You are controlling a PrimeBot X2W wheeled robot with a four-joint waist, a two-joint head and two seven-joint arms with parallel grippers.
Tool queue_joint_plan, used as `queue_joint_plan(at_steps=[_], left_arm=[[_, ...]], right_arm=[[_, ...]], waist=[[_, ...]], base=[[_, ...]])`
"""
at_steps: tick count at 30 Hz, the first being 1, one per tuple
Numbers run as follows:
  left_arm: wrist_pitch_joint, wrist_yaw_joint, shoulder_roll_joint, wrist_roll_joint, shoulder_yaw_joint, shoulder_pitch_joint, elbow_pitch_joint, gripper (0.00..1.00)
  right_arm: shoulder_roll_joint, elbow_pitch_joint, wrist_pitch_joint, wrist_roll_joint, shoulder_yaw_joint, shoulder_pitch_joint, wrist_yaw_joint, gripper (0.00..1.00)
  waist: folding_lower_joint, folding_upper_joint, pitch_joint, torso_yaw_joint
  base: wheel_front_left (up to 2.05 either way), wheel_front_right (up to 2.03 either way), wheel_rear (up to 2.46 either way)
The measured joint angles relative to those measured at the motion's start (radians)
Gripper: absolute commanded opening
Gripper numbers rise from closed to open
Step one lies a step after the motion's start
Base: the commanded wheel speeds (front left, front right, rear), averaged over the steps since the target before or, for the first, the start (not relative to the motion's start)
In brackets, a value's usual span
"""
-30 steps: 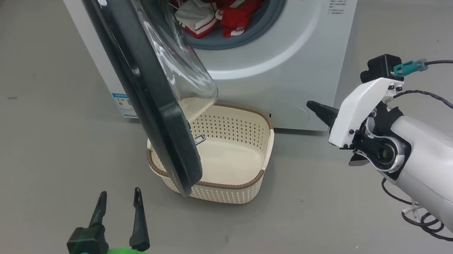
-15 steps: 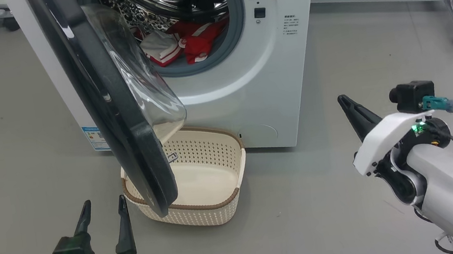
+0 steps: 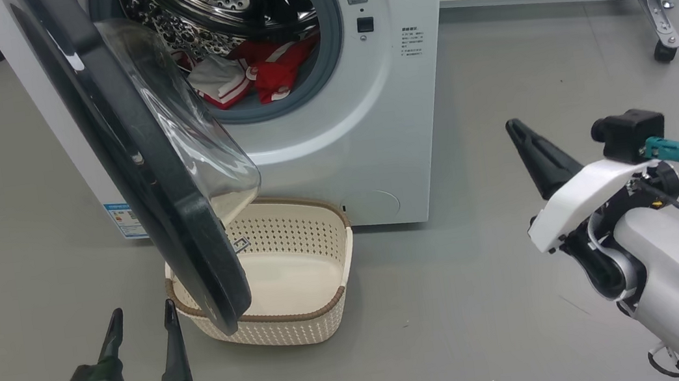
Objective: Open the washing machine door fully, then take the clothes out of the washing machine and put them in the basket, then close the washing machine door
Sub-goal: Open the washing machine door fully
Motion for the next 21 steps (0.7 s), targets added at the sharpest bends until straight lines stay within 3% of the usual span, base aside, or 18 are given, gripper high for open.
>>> queue_joint_plan(at_steps=[3,8,21], left_arm=[[0.000,0.000,0.001,0.000,0.006,0.004,-0.003,1.00],[0.000,0.000,0.003,0.000,0.018,0.014,-0.012,1.00],[0.000,0.000,0.003,0.003,0.020,0.018,-0.014,1.00]], right_arm=[[0.005,-0.060,0.000,-0.041,-0.090,0.019,-0.024,0.00],[0.031,-0.134,0.000,-0.078,-0.195,0.119,-0.034,0.00],[0.059,-0.255,0.000,-0.226,-0.278,0.321,-0.042,0.00]], waist=[[0.0000,0.0000,0.001,-0.010],[0.0000,0.0000,0.003,-0.027],[0.0000,0.0000,0.006,-0.044]], base=[[0.00,0.00,0.00],[0.00,0.00,0.00],[0.00,0.00,0.00]])
